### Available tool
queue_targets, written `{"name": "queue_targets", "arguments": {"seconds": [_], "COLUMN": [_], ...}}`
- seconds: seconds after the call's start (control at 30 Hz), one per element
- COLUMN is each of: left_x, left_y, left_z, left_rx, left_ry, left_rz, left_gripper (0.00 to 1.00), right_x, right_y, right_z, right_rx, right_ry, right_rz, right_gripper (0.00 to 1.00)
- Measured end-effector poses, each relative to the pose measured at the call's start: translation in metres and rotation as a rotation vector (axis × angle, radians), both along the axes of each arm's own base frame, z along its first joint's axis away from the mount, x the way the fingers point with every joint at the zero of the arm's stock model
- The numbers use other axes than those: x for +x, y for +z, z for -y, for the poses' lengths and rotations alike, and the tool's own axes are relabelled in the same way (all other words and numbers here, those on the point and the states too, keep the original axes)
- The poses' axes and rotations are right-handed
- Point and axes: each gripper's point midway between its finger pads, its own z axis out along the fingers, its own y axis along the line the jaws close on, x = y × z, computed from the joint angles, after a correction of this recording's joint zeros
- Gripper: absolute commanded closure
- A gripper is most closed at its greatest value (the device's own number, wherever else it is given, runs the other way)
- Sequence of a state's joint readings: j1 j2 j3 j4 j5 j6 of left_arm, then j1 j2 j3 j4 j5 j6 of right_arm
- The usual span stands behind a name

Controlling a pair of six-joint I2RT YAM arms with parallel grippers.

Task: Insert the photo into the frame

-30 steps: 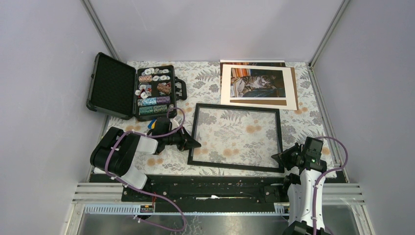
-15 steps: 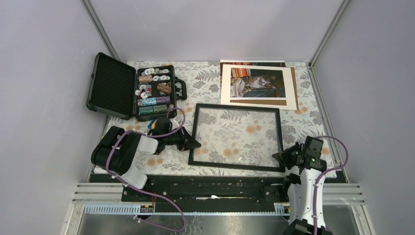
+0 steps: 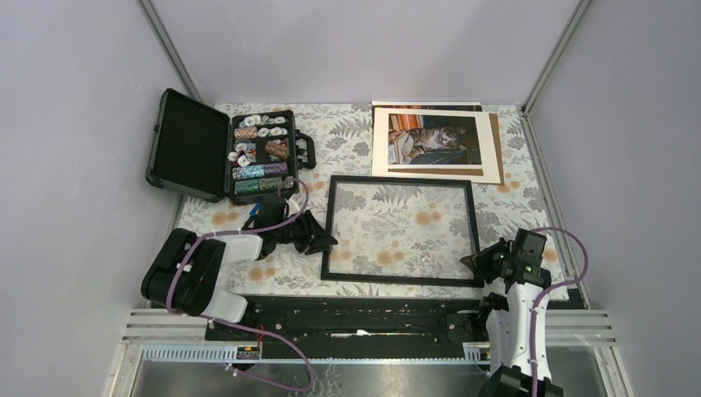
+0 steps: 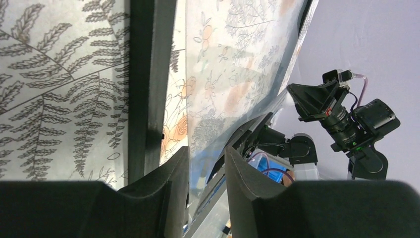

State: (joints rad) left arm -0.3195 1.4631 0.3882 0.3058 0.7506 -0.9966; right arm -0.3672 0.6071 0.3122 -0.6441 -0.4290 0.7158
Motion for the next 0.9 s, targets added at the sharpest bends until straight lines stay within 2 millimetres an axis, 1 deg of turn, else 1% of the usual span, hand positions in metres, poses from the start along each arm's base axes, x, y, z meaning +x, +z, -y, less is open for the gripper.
{"name": "queue_targets", "arguments": {"seconds": [0.1,0.2,0.27,0.37,0.43,0.47,0.57,0.67,0.73,0.77,0.83,0.9], "left_x": [0.002,0.001,-0.001,-0.004,-0.004,-0.003,-0.004,-0.004,-0.001,0.001,0.005,0.008], "left_y": [0.006,0.007,0.005,0.003,0.006,0.007,0.008,0.009,0.014,0.017,0.024,0.028], "left_z": [-0.003,-0.007,-0.01,-0.013,-0.014,-0.015,-0.019,-0.023,-0.025,-0.025,-0.024,-0.023], "left_rx": [0.028,0.064,0.086,0.109,0.112,0.118,0.144,0.175,0.189,0.193,0.193,0.193], "left_ry": [-0.002,-0.003,-0.004,-0.005,-0.004,-0.002,0.005,0.01,0.01,0.01,0.007,0.003], "left_rz": [0.037,0.053,0.056,0.046,0.053,0.063,0.076,0.087,0.106,0.117,0.143,0.16], "left_gripper": [0.58,0.46,0.39,0.31,0.26,0.23,0.18,0.17,0.16,0.16,0.16,0.16], "right_x": [0.0,-0.001,-0.001,0.0,0.0,0.001,0.002,0.002,0.001,0.0,-0.003,-0.007], "right_y": [-0.002,-0.004,-0.005,-0.005,-0.005,-0.004,-0.004,-0.006,-0.007,-0.008,-0.01,-0.011], "right_z": [0.0,0.0,0.0,0.0,0.0,0.0,0.001,0.003,0.005,0.007,0.008,0.009], "right_rx": [0.002,0.006,0.006,0.006,0.004,0.004,0.005,-0.009,-0.017,-0.026,-0.032,-0.039], "right_ry": [-0.003,-0.006,-0.006,-0.007,-0.009,-0.01,-0.015,-0.023,-0.031,-0.035,-0.045,-0.052], "right_rz": [-0.002,-0.006,-0.006,-0.006,-0.003,-0.001,0.002,-0.005,-0.013,-0.018,-0.032,-0.06], "right_gripper": [0.99,0.97,0.94,0.89,0.83,0.78,0.59,0.42,0.26,0.19,0.11,0.06]}}
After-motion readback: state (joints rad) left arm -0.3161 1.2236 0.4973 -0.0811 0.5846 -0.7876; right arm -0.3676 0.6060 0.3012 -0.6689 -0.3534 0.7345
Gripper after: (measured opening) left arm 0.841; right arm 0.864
